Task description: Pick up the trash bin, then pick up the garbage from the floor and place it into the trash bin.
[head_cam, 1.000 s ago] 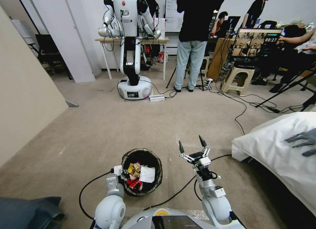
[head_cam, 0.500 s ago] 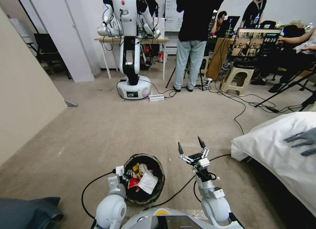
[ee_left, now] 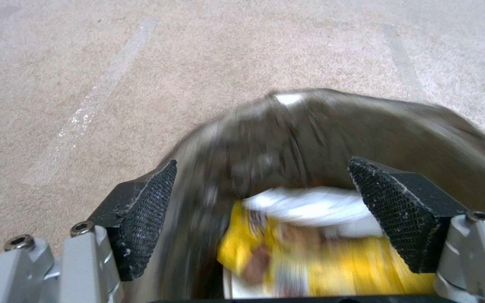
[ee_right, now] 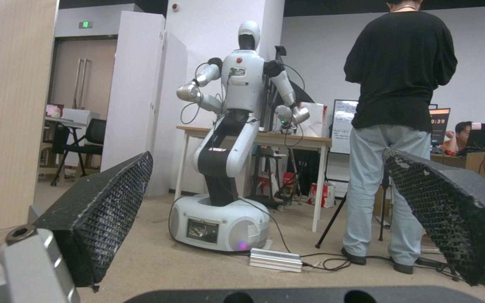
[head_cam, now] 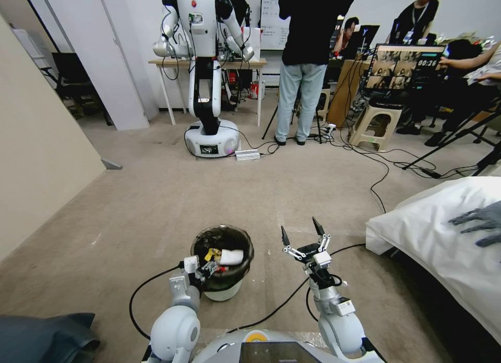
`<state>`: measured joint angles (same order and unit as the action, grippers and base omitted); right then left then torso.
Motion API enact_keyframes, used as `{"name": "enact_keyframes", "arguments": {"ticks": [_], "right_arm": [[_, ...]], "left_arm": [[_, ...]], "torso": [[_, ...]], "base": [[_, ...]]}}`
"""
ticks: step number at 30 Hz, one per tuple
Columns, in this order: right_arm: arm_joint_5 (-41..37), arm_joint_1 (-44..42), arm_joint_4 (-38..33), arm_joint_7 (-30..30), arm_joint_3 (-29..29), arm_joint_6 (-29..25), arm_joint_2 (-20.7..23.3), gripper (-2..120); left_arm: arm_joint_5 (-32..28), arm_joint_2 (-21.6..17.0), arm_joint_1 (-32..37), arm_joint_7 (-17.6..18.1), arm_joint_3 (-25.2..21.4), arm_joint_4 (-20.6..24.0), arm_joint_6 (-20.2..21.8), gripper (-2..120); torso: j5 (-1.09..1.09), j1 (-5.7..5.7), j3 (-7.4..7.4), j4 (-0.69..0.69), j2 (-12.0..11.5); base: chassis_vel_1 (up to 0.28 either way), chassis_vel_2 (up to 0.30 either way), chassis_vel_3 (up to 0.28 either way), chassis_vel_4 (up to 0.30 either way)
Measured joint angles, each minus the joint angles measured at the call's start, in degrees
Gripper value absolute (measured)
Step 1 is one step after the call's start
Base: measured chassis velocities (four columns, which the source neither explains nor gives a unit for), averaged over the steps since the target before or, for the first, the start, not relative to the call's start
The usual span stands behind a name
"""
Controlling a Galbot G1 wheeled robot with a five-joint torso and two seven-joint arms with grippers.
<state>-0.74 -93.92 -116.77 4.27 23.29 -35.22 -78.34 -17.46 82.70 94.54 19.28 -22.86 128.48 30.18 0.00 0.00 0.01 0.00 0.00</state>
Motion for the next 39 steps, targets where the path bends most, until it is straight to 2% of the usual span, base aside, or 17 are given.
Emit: {"name": "enact_keyframes", "arguments": {"ticks": [15,18,19,22,23,25,26,28,29,32,39], "right_arm": [[0.59,-0.36,0.12,0.71,-0.23,-0.52,-0.3,100],[1.12,-0.42,0.32,0.2,-0.33,-0.65,-0.62,100],[1.12,-0.42,0.32,0.2,-0.33,-0.65,-0.62,100],[2.44,-0.47,0.3,-5.21,-1.13,0.35,-1.57,100],[2.44,-0.47,0.3,-5.21,-1.13,0.35,-1.57,100],[2.88,-1.14,-0.4,-8.7,-1.58,1.89,-2.29,100],[2.88,-1.14,-0.4,-8.7,-1.58,1.89,-2.29,100],[4.65,-1.87,-0.92,-12.15,-1.54,3.6,-3.14,100],[4.65,-1.87,-0.92,-12.15,-1.54,3.6,-3.14,100],[6.12,-2.79,-1.46,-14.38,-1.32,5.31,-4.15,100],[7.13,-3.41,-1.98,-14.2,-1.24,5.24,-5.03,100]], "left_arm": [[0.66,0.11,-1.45,-0.18,-0.12,1.2,0.05,82],[5.23,0.04,-0.03,-2.48,0.29,1.97,-6.16,81],[5.23,0.04,-0.03,-2.48,0.29,1.97,-6.16,81],[12.86,0.02,2.27,-5.46,0.75,3.16,-13.3,82],[12.86,0.02,2.27,-5.46,0.75,3.16,-13.3,82],[17.86,-0.08,4.17,-8.0,0.85,3.74,-18.37,82],[17.86,-0.08,4.17,-8.0,0.85,3.74,-18.37,82],[20.56,-0.34,5.7,-9.8,1.09,3.52,-23.32,87],[20.56,-0.34,5.7,-9.8,1.09,3.52,-23.32,87],[23.01,-0.65,6.61,-11.1,1.4,2.46,-28.01,99],[25.37,-0.81,6.83,-11.14,1.47,1.41,-31.44,100]], "torso": [[0.0,0.0,-0.01,0.0,0.0],[0.0,0.0,-0.01,0.01,0.0],[0.0,0.0,-0.01,0.01,0.0],[0.01,0.0,-0.01,0.0,0.0],[0.01,0.0,-0.01,0.0,0.0],[0.0,0.0,-0.01,0.01,0.0],[0.0,0.0,-0.01,0.01,0.0],[0.0,0.0,-0.01,0.0,0.0],[0.0,0.0,-0.01,0.0,0.0],[0.0,0.0,-0.01,-0.01,0.0],[-0.01,-0.01,-0.01,-0.01,0.0]], "base": [[0.0,0.0,0.0,0.0],[0.0,0.0,0.0,0.0],[0.0,0.0,0.0,0.0],[0.0,0.0,0.0,0.0],[0.0,0.0,0.0,0.0],[0.0,0.0,0.0,0.0],[0.0,0.0,0.0,0.0],[0.0,0.0,0.0,0.0],[0.0,0.0,0.0,0.0],[0.0,0.0,0.0,0.0],[0.0,0.0,0.0,0.0]]}}
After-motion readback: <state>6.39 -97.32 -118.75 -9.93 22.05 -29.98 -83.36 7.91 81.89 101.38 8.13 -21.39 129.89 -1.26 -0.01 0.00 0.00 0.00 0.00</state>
